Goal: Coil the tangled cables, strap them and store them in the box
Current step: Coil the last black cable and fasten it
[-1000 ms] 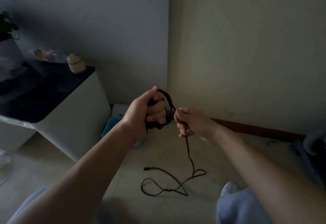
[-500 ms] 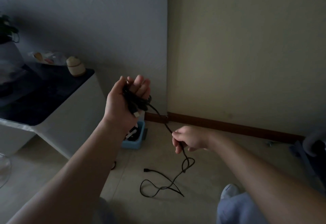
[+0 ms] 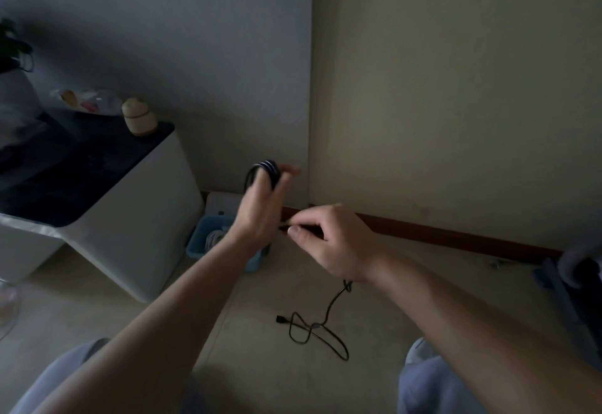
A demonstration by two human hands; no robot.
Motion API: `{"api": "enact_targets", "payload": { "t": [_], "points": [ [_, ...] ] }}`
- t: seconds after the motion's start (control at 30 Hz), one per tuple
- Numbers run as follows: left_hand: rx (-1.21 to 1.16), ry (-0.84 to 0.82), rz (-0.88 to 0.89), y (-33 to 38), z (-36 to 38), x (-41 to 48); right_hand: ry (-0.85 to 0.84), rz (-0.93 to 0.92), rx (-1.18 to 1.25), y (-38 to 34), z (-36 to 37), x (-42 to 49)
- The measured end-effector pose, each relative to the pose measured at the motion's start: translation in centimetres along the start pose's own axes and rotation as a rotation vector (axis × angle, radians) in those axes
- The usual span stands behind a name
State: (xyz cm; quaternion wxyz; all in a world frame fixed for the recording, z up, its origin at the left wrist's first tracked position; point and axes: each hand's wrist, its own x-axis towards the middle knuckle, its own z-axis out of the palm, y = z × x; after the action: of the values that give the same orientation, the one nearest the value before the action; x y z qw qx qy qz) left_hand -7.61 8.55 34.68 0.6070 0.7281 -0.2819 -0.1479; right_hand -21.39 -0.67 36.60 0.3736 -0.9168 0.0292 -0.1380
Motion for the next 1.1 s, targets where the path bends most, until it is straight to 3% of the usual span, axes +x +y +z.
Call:
{"api": "enact_targets", "payload": {
  "t": [0.07,0.17,0.33,0.47,0.73,0.87,1.1],
  "points": [
    [0.017,-0.11,-0.072,-0.5,0.8,-0.7,0.135,-0.051,-0.021,0.3,-0.7,0.1],
    [-0.15,-0.296,-0.153,0.3,1.7,-1.9,0.311,-0.039,0.019,1.3,-2.2,0.2],
    [-0.35,-0.534,-0.331,1.6,1.8,-2.8,0.414,0.076,0.028,2.9,-3.4,0.6],
    [-0.399,-0.684,-0.336,2.6,1.5,-3.3,0.414,0.193,0.054,4.6,-4.0,1.1],
    [-0.742,-0.604,-0.343,4.0,0.5,-2.7,0.145,0.291,0.38,6.0,-3.3,1.5],
    [-1.022,-0.554,-0.34,4.4,-0.8,-1.9,-0.017,0.411,0.38,7.0,-3.6,1.0],
    [-1.236,-0.264,-0.321,5.1,-1.8,-0.7,-0.245,0.65,0.548,7.6,-1.5,0.5]
  ]
}}
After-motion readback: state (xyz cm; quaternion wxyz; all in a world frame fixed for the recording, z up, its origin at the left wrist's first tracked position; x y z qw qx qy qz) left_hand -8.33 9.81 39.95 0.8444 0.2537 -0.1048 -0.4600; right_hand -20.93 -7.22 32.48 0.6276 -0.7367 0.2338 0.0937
